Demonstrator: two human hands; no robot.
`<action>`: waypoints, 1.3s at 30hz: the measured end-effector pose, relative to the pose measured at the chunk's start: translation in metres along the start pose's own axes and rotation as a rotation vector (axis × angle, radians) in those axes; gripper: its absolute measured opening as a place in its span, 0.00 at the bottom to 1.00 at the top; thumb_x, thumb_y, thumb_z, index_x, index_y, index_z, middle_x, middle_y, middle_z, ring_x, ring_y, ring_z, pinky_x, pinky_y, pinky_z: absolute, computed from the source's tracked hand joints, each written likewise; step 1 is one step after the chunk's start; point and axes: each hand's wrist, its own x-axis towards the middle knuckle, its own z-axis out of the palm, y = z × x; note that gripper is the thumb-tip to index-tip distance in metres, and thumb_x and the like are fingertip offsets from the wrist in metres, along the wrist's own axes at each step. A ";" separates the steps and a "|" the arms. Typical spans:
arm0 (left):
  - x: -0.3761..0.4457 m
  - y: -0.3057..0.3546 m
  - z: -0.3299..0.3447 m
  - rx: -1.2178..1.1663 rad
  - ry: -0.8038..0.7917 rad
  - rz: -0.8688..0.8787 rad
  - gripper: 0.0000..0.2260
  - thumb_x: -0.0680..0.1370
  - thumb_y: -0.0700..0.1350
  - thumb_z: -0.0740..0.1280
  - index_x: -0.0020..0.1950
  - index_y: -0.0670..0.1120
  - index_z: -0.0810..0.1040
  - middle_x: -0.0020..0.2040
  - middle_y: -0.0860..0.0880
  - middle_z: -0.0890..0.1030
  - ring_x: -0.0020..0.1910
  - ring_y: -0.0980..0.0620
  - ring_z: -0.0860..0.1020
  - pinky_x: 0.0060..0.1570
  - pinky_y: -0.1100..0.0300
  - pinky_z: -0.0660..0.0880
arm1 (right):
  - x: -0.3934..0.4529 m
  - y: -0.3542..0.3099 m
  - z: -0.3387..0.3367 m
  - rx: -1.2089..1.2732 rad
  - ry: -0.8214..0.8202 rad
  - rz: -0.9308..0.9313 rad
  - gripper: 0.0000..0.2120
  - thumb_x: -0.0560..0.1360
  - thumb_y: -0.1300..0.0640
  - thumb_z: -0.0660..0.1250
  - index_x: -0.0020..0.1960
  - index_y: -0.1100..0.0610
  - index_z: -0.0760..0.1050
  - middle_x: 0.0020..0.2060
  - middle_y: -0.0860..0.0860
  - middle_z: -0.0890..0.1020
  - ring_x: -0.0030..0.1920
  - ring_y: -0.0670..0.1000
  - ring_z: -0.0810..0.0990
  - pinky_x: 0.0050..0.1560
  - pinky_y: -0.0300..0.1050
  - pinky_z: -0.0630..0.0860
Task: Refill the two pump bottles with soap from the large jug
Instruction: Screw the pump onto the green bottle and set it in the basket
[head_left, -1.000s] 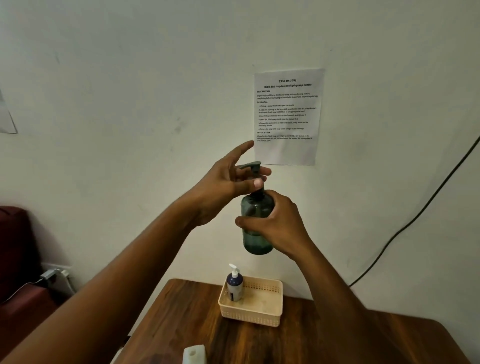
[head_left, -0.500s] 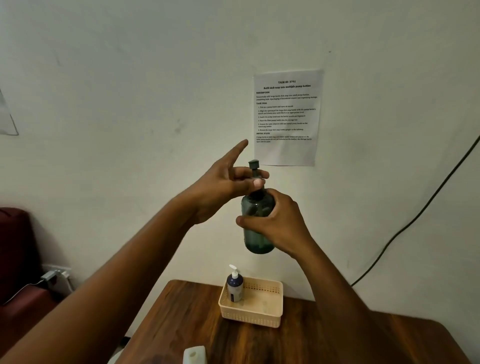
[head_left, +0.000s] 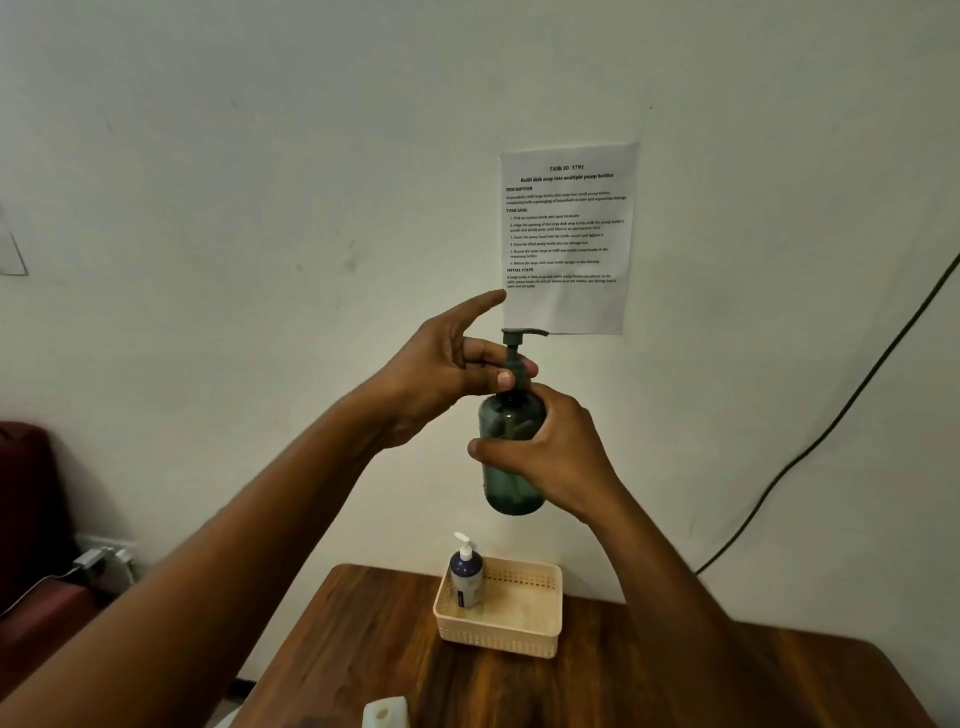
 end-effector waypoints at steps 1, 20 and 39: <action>0.000 0.001 0.000 0.010 0.001 0.002 0.40 0.78 0.30 0.71 0.84 0.52 0.59 0.54 0.42 0.88 0.57 0.45 0.87 0.54 0.61 0.82 | 0.001 -0.001 0.000 -0.011 0.008 0.000 0.27 0.64 0.41 0.80 0.57 0.39 0.70 0.46 0.30 0.74 0.44 0.37 0.76 0.38 0.25 0.66; -0.005 -0.055 0.020 0.234 0.321 0.159 0.16 0.79 0.46 0.74 0.67 0.52 0.79 0.54 0.53 0.86 0.56 0.57 0.84 0.56 0.62 0.82 | 0.006 0.020 0.015 -0.080 0.063 0.044 0.28 0.63 0.37 0.79 0.56 0.42 0.70 0.44 0.35 0.75 0.42 0.41 0.77 0.39 0.29 0.68; 0.016 -0.257 0.008 0.224 0.364 -0.251 0.33 0.80 0.65 0.47 0.85 0.55 0.54 0.85 0.53 0.57 0.84 0.51 0.58 0.78 0.54 0.56 | 0.036 0.186 0.130 -0.053 0.228 0.342 0.36 0.62 0.43 0.83 0.63 0.53 0.72 0.58 0.50 0.81 0.52 0.47 0.76 0.51 0.38 0.71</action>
